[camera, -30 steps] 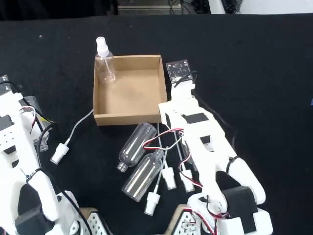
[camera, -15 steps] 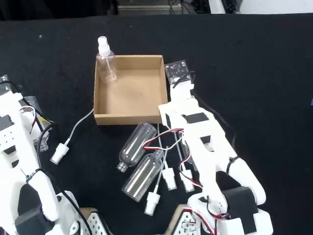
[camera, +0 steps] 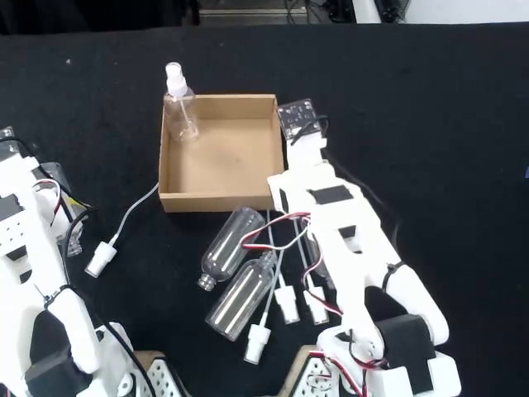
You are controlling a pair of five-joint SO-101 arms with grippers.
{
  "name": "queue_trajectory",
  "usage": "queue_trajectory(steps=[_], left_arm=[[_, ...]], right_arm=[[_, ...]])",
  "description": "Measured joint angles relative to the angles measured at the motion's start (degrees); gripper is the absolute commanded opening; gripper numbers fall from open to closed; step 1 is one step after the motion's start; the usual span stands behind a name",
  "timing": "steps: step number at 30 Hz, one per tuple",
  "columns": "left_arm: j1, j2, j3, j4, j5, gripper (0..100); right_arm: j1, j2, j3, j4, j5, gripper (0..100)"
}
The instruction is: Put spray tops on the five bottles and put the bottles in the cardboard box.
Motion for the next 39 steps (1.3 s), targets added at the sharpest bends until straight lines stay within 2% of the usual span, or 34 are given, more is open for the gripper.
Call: queue_trajectory(steps=[6, 10, 13, 15, 18, 23, 30, 36, 39], left_arm=[[0.00, 0.00, 0.00, 0.00, 0.00, 14], [0.00, 0.00, 0.00, 0.18, 0.00, 14], [0.00, 0.00, -0.26, 3.96, -0.53, 14], [0.00, 0.00, -2.02, 8.00, -3.52, 14], [0.00, 0.00, -3.52, 13.98, -11.69, 14], [-5.19, 0.00, -3.78, 17.85, -32.09, 15], [-17.58, 0.00, -2.20, 12.92, -55.82, 15], [-18.64, 0.00, 6.33, 9.58, -71.12, 15], [-18.64, 0.00, 7.30, 9.23, -74.37, 23]], right_arm=[[0.00, -0.18, -5.71, 7.21, 0.09, 18.4], [0.18, -6.51, -6.42, 11.52, 0.09, 18.4], [0.18, -11.87, -6.51, 13.98, 0.09, 18.4], [0.18, -15.56, -6.33, 15.65, 0.09, 18.4], [0.09, -19.96, -3.16, 16.44, 0.09, 18.4], [0.09, -23.82, 5.27, 13.19, 0.09, 18.4], [-0.44, -24.79, 9.05, 9.58, 0.09, 18.4], [-2.73, -24.79, 9.41, 9.41, 0.18, 18.4], [-2.90, -24.79, 9.41, 9.32, 0.18, 18.4]])
